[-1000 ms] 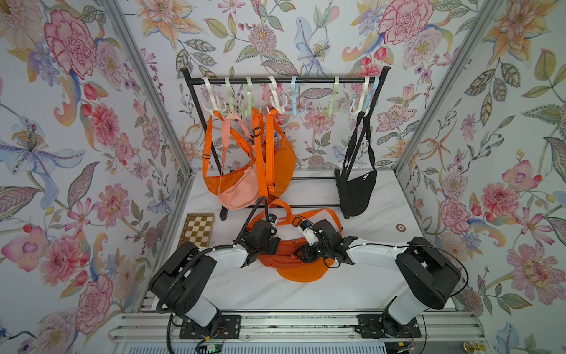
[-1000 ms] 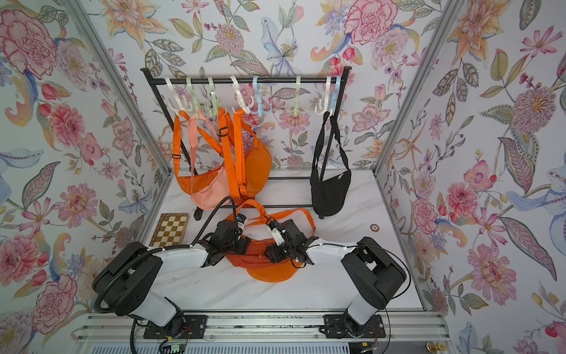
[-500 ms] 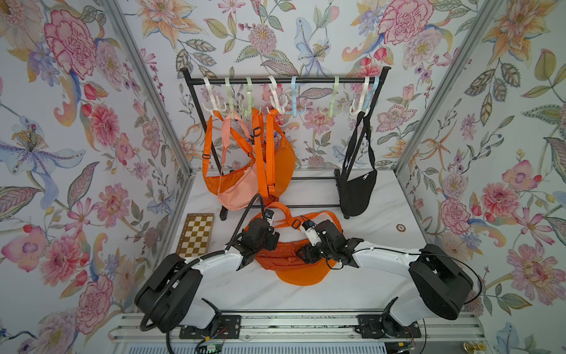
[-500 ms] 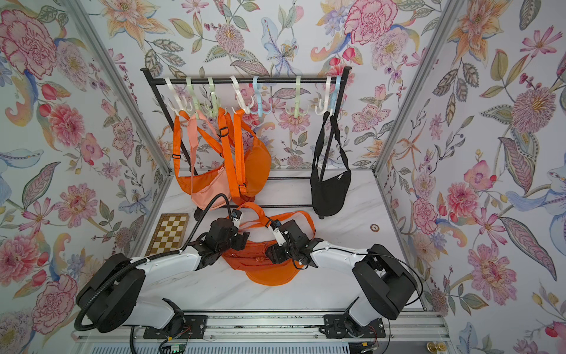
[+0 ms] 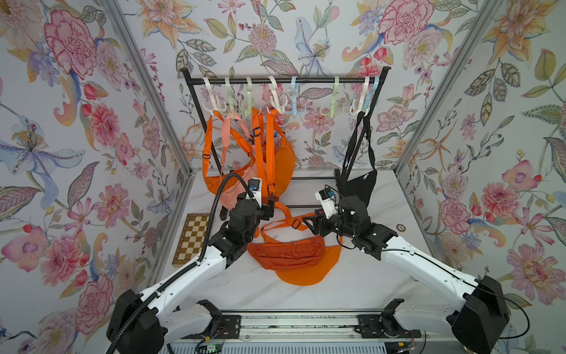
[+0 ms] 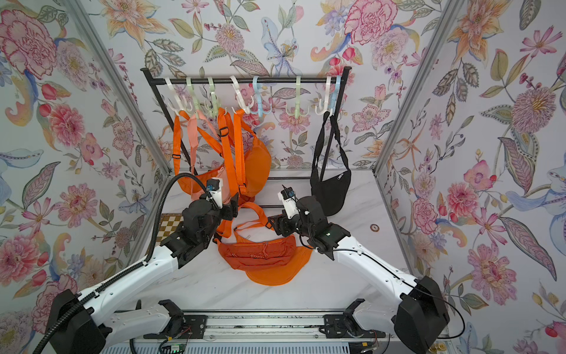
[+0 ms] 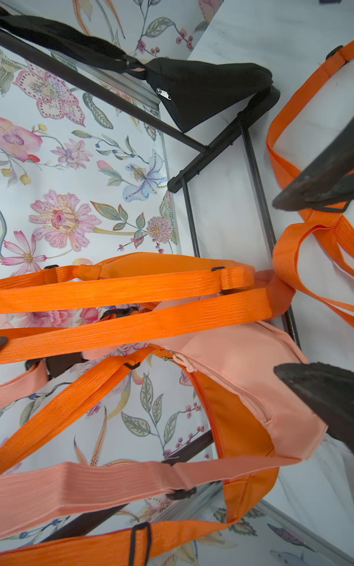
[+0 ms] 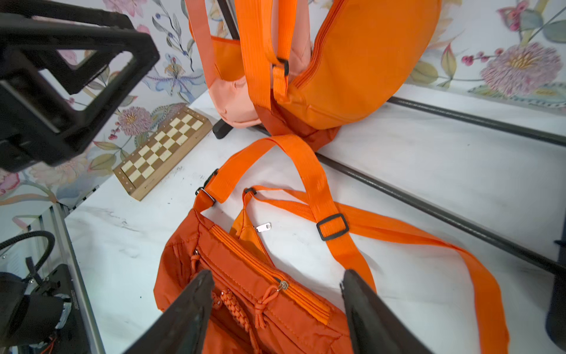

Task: Take the bag off the hook
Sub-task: Place the bag inside the bag, then pick up the bag from the hook.

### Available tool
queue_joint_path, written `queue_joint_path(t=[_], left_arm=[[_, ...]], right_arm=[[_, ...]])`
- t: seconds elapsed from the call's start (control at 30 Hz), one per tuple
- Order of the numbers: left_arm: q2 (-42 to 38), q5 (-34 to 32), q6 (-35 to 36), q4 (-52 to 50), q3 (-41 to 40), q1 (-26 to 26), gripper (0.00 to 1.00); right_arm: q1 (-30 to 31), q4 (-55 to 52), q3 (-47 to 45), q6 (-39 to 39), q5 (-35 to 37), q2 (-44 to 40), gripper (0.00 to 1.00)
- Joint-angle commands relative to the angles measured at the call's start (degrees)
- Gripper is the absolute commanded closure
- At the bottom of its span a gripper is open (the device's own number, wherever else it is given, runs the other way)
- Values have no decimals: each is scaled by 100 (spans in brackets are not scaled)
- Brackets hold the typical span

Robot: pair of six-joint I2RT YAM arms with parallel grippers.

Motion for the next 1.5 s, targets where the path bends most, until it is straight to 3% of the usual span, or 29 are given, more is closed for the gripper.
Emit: queue_joint_path(t=[0.0,0.27,0.43,0.57,0.7,0.93,1.1,1.33,1.47], left_arm=[[519,-367,483,-152,773,-55,20],[2227,-1710,1073,-28,2528,-52,19],[3343,-2252,1555,-116,3851,-1,25],[4043,-1974,1403,-738,4995,234,32],[4509,-1610,1211,-1348,5837,469,31],[5084,-1178,1056,-1965,6735,724,28],[5317,-835,993,-1880,6898,852,32],[5524,-371,834,-1931,7122,977,48],[5562,-129,837,-1929,7114,1003,67]], right_arm=[[-65,-357,151,-176,165,-242,30],[-103,-485,-46,79,350,-677,30],[41,-457,-195,205,546,-858,32],[94,-407,-308,245,518,-872,32],[105,-304,-424,245,482,-819,32],[105,-65,-550,263,399,-629,32],[105,-2,-543,288,340,-561,32],[105,29,-566,294,349,-546,32],[105,27,-555,297,332,-539,32]])
